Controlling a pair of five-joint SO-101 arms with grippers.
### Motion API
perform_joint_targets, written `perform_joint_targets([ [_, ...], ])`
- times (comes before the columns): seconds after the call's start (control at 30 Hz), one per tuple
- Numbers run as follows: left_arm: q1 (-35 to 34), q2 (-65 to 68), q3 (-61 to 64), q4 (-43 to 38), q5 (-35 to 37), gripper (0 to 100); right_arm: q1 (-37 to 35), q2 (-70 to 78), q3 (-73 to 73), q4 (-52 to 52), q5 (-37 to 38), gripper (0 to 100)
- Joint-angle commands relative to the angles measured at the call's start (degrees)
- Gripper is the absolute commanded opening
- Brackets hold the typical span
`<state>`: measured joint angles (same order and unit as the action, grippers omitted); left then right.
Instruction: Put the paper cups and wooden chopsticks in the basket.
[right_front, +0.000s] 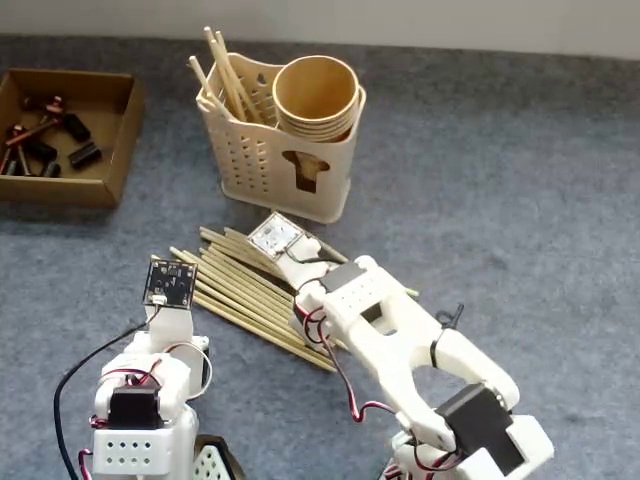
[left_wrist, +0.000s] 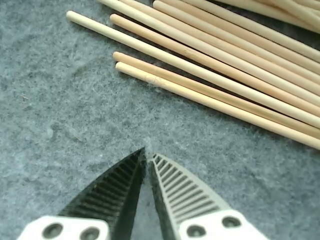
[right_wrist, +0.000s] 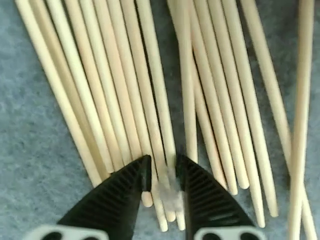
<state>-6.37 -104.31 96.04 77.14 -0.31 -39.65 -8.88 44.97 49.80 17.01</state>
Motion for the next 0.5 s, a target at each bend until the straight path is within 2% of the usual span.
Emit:
perform_joint_targets([
  [0.0, 0.31, -0.22, 1.10, 0.44, -0.18, 1, -0.13, 0.84, -1.45, -0.75, 1.58, 2.2],
  [0.47, 0.31, -0.22, 1.10, 0.44, -0.18, 1, -0.04, 0.66, -1.36, 3.91, 1.85, 0.5],
])
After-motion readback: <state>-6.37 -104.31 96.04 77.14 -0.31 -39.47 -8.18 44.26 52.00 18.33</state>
